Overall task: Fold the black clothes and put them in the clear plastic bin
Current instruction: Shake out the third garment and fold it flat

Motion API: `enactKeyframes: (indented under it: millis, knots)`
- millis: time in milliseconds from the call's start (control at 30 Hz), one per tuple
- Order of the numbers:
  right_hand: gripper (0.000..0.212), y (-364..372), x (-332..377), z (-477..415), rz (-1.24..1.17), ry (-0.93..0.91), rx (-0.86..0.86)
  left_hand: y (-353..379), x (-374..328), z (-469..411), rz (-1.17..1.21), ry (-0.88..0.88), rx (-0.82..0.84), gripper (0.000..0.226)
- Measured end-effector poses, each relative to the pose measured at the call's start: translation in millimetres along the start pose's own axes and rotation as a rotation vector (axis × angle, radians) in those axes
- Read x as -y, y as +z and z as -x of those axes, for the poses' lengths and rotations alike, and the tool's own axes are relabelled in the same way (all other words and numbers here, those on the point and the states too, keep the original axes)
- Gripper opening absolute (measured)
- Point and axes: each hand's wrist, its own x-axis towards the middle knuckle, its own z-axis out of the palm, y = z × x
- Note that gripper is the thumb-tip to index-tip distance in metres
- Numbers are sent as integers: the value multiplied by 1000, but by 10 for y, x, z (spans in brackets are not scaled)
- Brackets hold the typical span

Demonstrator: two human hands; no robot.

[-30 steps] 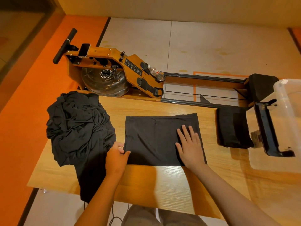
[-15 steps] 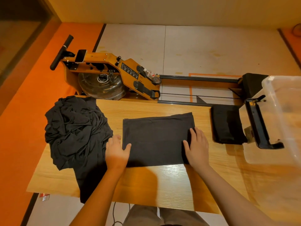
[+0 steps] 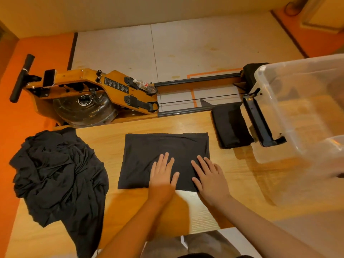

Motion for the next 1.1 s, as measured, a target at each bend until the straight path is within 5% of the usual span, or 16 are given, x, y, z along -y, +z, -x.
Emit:
enactKeyframes:
  millis: [100, 200, 467, 733, 867, 1100]
  knots:
    - [58, 46, 245, 261, 29, -46, 2, -390, 247, -250, -17, 216, 8, 52]
    - [52, 18, 279, 243, 21, -114, -77, -533, 286, -322, -81, 249, -168, 31]
    - [57, 22, -143, -223, 90, -389, 5, 280, 49, 281, -76, -35, -169, 63]
    - [68, 240, 98, 243, 31, -233, -8, 36, 494, 155, -339, 261, -110, 69]
    - [78, 262, 64, 294, 93, -412, 3, 186, 393, 464, -236, 242, -174, 69]
    - [92, 263, -18, 390, 54, -438, 81, 475, 269, 731, -219, 176, -137, 77]
